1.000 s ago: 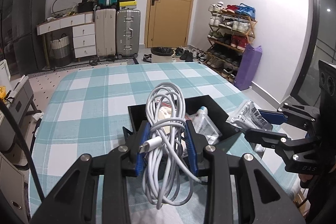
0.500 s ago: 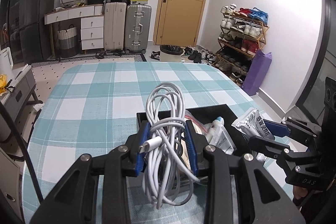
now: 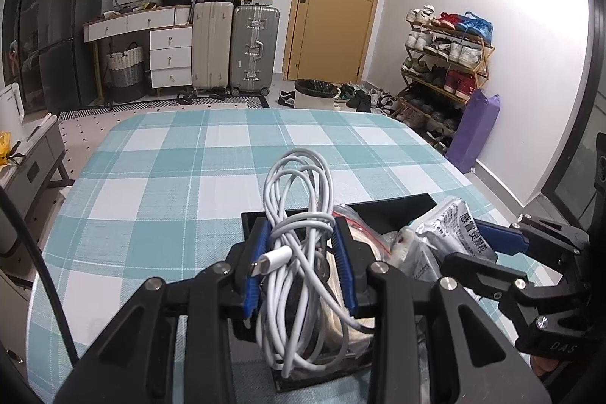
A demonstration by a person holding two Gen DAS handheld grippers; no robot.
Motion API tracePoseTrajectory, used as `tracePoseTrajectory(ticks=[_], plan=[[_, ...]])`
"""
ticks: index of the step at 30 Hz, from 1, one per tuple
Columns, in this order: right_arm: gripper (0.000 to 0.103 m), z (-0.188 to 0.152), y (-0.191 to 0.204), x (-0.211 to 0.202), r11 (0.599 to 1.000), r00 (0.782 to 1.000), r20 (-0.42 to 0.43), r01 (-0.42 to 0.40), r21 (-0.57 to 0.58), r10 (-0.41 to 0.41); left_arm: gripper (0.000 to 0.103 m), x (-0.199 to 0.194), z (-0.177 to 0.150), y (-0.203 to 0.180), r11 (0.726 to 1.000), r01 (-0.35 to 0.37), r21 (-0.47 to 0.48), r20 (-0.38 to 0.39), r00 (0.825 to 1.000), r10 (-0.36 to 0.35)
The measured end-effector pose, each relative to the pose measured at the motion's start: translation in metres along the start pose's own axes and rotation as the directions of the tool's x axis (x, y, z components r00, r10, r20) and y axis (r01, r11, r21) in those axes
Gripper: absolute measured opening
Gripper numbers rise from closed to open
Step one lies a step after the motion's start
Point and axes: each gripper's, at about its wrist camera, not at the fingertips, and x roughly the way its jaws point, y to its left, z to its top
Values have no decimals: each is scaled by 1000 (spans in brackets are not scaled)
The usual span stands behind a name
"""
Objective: Organize soft objects
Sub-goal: 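Lift the white cable and sachet and lower both into the black box, then open both grippers to release the cable and sachet and withdraw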
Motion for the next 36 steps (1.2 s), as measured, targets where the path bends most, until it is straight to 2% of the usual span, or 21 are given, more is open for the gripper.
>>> tracePoseTrajectory(ticks=[7, 21, 27, 28, 30, 33, 34, 35, 36], plan=[[39, 0, -4, 12, 1000, 1000, -10, 11, 2, -11, 32, 8, -4, -1, 1000, -6, 6, 16, 1000, 6], [39, -7, -11, 25, 999, 999, -30, 35, 12, -35, 32, 13, -15, -17, 992, -42, 123, -6, 999, 43], [39, -11, -13, 31, 999, 998, -43, 44, 16, -43, 42, 13, -20, -23, 986, -49, 161, -17, 998, 53], [41, -12, -13, 31, 999, 998, -44, 44, 16, -43, 42, 13, -20, -23, 985, -55, 166, -14, 998, 58], [43, -13, -13, 32, 999, 998, -50, 42, 13, -42, 50, 12, -20, -25, 983, -60, 173, -17, 998, 63], [51, -13, -12, 29, 998, 998, -36, 56, 3, -56, 52, 9, -20, -26, 981, -73, 177, -10, 997, 76], [55, -12, -12, 27, 998, 998, -27, 60, 3, -60, 52, 8, -20, -26, 981, -75, 178, -10, 997, 78], [64, -12, -13, 25, 998, 998, -21, 61, 5, -61, 54, 7, -19, -26, 982, -73, 175, -11, 997, 76], [68, -12, -14, 22, 999, 999, -6, 54, 8, -54, 59, 6, -19, -25, 983, -66, 171, -10, 998, 69]])
